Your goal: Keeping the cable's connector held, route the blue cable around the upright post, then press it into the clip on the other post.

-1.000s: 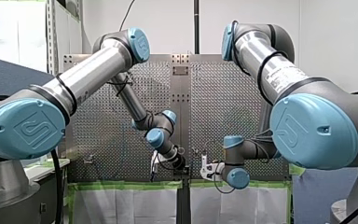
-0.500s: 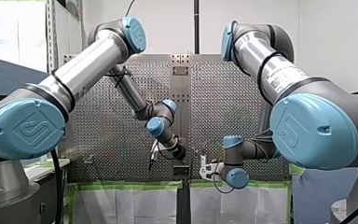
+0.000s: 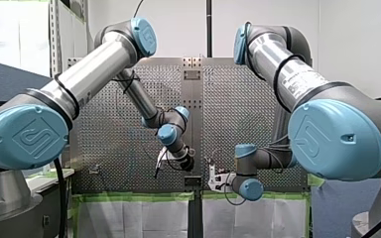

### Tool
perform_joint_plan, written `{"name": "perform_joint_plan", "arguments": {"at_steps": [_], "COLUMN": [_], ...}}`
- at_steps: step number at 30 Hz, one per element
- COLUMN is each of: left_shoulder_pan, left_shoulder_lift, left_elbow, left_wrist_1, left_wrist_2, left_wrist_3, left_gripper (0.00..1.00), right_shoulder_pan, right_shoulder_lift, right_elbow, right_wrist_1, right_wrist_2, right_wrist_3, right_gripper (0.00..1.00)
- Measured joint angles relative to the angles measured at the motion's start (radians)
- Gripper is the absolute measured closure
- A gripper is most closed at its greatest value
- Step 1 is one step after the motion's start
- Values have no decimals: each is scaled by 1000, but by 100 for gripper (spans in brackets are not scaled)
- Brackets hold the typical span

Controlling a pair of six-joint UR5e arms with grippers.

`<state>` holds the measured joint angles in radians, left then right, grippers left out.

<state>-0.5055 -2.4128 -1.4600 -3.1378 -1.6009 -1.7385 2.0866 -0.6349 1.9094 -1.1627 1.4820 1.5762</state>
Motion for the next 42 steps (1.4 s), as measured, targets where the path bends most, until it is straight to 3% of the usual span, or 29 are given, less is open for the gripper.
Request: {"name": "perform_joint_plan", "arguments": {"at_steps": [6, 15, 21, 26, 31, 42], "left_shoulder_pan": [9, 22, 24, 25, 25, -5], "left_shoulder_lift": [-9, -10, -27, -66, -76, -77], "left_elbow": [0, 0, 0, 0, 0, 0], "left_wrist_1": [25, 71, 69, 80, 112, 118], "left_wrist_2": [-60, -136, -132, -145, -125, -66], "left_wrist_3": [14, 2, 2, 29, 29, 18], "left_gripper": [0, 0, 0, 0, 0, 0], "right_shoulder_pan": [4, 15, 17, 21, 24, 27], "right_shoulder_lift": [0, 0, 0, 0, 0, 0], "right_elbow": [0, -7, -8, -10, -11, -13], "right_wrist_1": [-2, -2, -2, -1, 1, 7], "right_wrist_2": [-7, -51, -55, -56, -57, -54], "right_wrist_3": [0, 0, 0, 0, 0, -2], "right_gripper": [100, 100, 100, 100, 100, 100]}}
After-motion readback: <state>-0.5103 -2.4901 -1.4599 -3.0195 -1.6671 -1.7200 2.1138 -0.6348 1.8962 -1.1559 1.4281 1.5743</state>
